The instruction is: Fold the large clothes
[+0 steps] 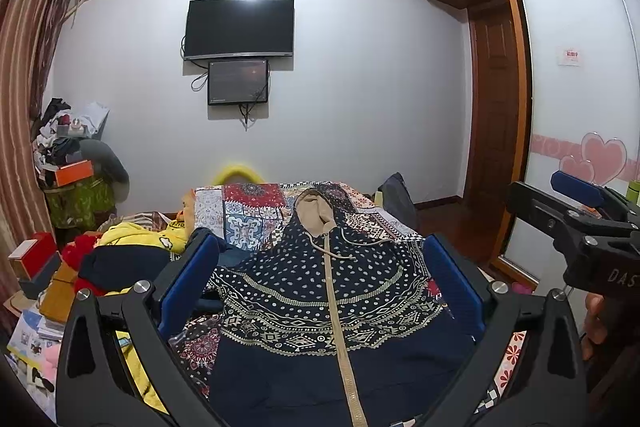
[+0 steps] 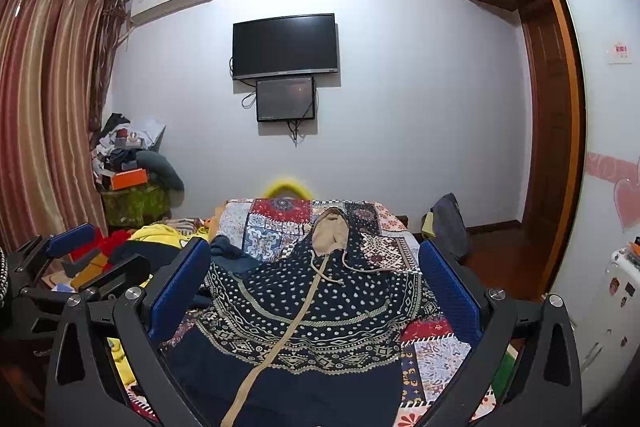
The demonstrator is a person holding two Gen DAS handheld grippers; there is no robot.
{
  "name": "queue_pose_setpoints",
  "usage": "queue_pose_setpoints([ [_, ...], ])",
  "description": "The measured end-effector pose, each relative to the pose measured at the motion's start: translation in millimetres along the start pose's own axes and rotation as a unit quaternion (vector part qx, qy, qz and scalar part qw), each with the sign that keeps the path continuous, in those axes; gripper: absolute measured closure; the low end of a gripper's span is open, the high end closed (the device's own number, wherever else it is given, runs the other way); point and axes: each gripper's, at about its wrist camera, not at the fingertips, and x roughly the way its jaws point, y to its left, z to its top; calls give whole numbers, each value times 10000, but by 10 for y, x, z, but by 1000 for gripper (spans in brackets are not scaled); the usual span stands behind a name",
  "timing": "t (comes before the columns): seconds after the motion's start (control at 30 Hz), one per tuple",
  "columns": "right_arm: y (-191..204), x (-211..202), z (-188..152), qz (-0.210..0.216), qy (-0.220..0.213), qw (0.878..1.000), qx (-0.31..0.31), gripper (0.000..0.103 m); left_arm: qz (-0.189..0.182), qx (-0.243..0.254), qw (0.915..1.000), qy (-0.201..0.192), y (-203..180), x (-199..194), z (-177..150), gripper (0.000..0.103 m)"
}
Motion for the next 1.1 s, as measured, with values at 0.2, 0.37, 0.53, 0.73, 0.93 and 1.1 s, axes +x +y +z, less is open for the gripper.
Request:
queue_pose_setpoints([
  [0.2, -25, 10, -6, -8, 19, 10000, 31, 0, -2, 25, 10000, -16, -4, 1, 8, 0],
  [0.37, -28, 11, 2, -9, 16, 10000, 41, 0, 15, 31, 10000, -18, -7, 17, 23, 0],
  [0.53, -33, 12, 14, -10, 15, 10000, 51, 0, 16, 42, 10000, -26, -10, 22, 8, 0],
  [0.73, -37, 12, 17, -3, 11, 10000, 50, 0, 28, 34, 10000, -47, -2, 19, 14, 0],
  [0.93, -32, 10, 20, -1, 9, 10000, 33, 0, 45, 26, 10000, -51, -1, 15, 12, 0],
  [1.1, -29, 11, 16, 17, 14, 10000, 31, 0, 79, 23, 10000, -41, -8, 24, 9, 0],
])
